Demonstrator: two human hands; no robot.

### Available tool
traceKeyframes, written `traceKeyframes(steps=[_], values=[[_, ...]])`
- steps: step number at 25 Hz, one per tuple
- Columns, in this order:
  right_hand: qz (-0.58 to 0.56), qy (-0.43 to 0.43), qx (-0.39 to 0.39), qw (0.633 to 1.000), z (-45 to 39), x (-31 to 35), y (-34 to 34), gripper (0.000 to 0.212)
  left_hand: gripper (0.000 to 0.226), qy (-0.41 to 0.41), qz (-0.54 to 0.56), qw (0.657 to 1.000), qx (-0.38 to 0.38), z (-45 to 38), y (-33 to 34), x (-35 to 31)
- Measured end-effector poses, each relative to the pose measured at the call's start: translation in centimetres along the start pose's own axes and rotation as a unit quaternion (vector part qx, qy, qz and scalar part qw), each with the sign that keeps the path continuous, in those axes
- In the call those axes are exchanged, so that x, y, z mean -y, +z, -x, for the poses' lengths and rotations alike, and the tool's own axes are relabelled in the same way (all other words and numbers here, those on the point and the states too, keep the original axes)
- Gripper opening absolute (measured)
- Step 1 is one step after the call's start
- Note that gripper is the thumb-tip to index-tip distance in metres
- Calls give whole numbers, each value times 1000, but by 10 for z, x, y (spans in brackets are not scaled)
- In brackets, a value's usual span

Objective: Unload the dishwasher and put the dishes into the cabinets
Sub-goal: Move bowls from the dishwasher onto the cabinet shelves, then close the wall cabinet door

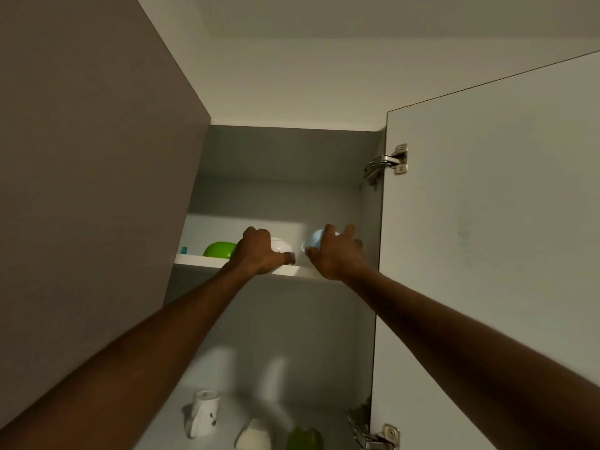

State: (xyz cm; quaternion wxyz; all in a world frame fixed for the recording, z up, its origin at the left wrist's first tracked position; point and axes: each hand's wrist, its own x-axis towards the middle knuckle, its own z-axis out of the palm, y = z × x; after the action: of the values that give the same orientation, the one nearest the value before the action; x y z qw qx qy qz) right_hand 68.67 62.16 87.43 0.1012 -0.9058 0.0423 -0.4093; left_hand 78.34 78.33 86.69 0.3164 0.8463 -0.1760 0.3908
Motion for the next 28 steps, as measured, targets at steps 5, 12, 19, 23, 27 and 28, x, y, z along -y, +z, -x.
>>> traceKeyframes(steps=[5,12,19,23,27,28], values=[[31,30,67,997,-23,-12,23,49,88,-9,-30,998,60,-21,13,1],[70,-3,6,998,-7,-14,28,77,94,18,-6,1000,-10,2,7,-7],[100,-153,-162,970,75,-18,-27,79,83,77,-57,985,-143,75,-26,-23],[204,-209,-260,921,140,-30,-91,77,88,110,-99,975,-169,138,-59,-67],[217,-179,-275,919,222,-61,-160,74,93,169,-117,968,-144,204,-74,-135],[218,-165,-275,922,247,-75,-179,75,93,186,-116,966,-137,224,-77,-158]])
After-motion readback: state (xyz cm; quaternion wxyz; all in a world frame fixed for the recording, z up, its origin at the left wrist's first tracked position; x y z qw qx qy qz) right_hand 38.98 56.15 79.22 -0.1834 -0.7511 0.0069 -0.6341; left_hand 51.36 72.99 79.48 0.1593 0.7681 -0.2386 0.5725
